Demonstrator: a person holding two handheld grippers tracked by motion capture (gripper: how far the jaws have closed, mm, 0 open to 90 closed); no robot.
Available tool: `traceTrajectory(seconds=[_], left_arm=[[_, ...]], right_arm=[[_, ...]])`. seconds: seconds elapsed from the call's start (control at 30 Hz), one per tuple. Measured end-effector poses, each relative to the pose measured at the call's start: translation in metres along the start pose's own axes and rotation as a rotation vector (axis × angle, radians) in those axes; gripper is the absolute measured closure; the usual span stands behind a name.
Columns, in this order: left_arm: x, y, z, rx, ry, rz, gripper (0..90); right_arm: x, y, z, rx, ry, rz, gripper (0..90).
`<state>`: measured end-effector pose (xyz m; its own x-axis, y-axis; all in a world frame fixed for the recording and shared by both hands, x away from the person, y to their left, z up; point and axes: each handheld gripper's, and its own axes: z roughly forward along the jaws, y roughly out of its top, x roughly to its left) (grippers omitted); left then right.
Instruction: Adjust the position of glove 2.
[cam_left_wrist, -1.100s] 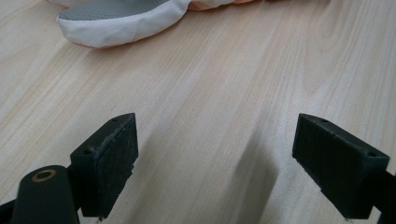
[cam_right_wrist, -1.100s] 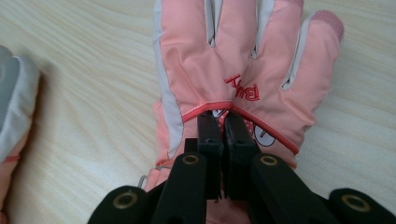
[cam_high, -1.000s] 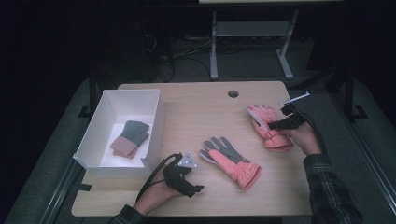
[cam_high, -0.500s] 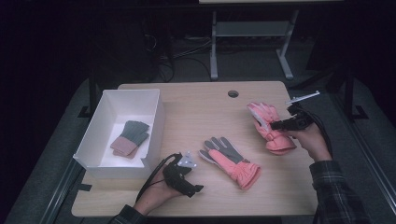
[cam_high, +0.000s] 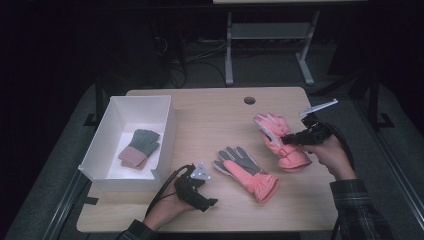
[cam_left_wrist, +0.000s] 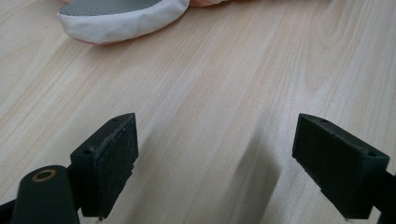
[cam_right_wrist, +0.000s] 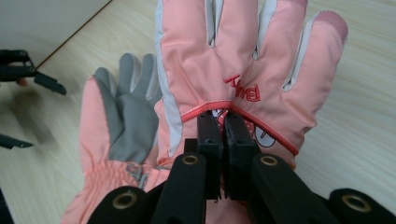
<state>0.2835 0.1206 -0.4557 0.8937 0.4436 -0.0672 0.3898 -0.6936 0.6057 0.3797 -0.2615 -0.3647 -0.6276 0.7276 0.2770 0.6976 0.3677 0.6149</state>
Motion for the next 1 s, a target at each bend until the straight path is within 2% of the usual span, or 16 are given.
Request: traceTrajectory(seconds=[0.43,0.53,1.0], left_arm=[[0.000,0.000,0.000,-0.005,0.008,-0.006,13.9],[0.001,0.000,0.000,-0.013,0.010,-0.013,13.9],[0.002,0.000,-0.001,-0.015,0.014,-0.014,13.9]], right_arm=[[0.039,0.001,0.001,0.026,0.061,-0.057,87.2],[0.048,0.004,0.003,0.036,0.076,-0.085,87.1],[0.075,0.010,0.021,0.085,0.137,-0.177,87.1]])
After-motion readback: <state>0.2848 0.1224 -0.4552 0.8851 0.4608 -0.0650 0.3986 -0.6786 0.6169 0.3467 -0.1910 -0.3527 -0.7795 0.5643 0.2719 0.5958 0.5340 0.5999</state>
